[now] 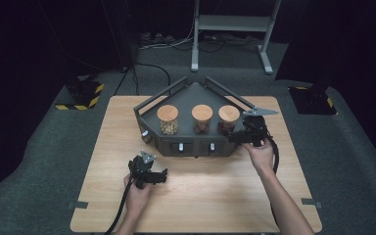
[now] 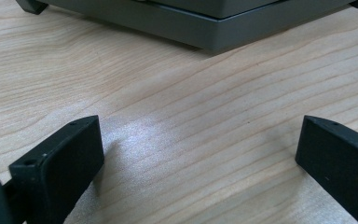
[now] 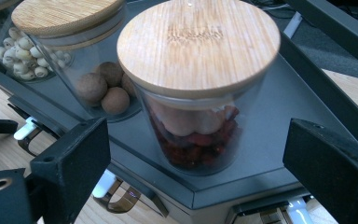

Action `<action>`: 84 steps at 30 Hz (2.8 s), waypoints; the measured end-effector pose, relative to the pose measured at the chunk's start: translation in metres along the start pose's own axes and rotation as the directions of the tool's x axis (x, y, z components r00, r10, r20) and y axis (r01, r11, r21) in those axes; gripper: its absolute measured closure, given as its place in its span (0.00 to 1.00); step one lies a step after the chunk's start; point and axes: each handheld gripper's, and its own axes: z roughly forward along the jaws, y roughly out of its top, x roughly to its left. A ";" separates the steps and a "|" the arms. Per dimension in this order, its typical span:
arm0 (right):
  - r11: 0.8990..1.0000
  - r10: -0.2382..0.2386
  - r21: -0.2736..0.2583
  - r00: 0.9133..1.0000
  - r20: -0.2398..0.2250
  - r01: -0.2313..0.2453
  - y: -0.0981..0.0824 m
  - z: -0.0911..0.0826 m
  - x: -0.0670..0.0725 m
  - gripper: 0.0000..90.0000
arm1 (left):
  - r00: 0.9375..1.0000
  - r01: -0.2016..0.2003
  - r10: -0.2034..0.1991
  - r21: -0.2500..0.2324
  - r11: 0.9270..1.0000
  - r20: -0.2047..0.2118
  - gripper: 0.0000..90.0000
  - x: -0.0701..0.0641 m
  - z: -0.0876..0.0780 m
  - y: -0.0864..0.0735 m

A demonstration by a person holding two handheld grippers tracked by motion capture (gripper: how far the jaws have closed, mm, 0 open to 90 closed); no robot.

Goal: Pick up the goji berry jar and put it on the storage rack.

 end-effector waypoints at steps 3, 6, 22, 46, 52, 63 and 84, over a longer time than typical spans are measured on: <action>1.000 0.008 -0.002 1.000 0.002 -0.008 -0.003 -0.002 -0.002 0.09 | 1.000 0.000 0.000 0.000 1.000 0.000 0.01 0.000 0.000 0.000; 1.000 0.011 -0.007 1.000 0.004 -0.011 -0.005 -0.004 -0.003 0.09 | 1.000 0.000 0.000 0.000 1.000 0.000 0.01 0.000 0.000 0.000; 0.999 0.046 -0.026 0.999 0.003 -0.046 -0.017 -0.013 -0.014 0.09 | 1.000 0.001 -0.001 0.000 1.000 0.000 0.01 0.000 0.000 0.000; 0.998 0.052 -0.023 0.999 0.009 -0.052 -0.035 -0.020 -0.016 0.09 | 1.000 0.001 -0.001 0.000 1.000 0.000 0.01 0.000 0.000 0.000; 0.998 0.063 -0.020 0.998 0.010 -0.063 -0.042 -0.020 -0.018 0.10 | 1.000 0.000 0.000 0.000 1.000 0.000 0.01 0.000 0.000 0.000; 0.997 0.076 -0.018 0.997 0.015 -0.076 -0.052 -0.019 -0.019 0.10 | 1.000 0.001 -0.001 0.000 1.000 0.000 0.01 0.000 0.000 0.000; 0.993 0.117 -0.010 0.992 0.037 -0.116 -0.079 -0.016 -0.027 0.10 | 1.000 0.001 -0.001 0.000 1.000 0.000 0.01 0.000 0.000 0.000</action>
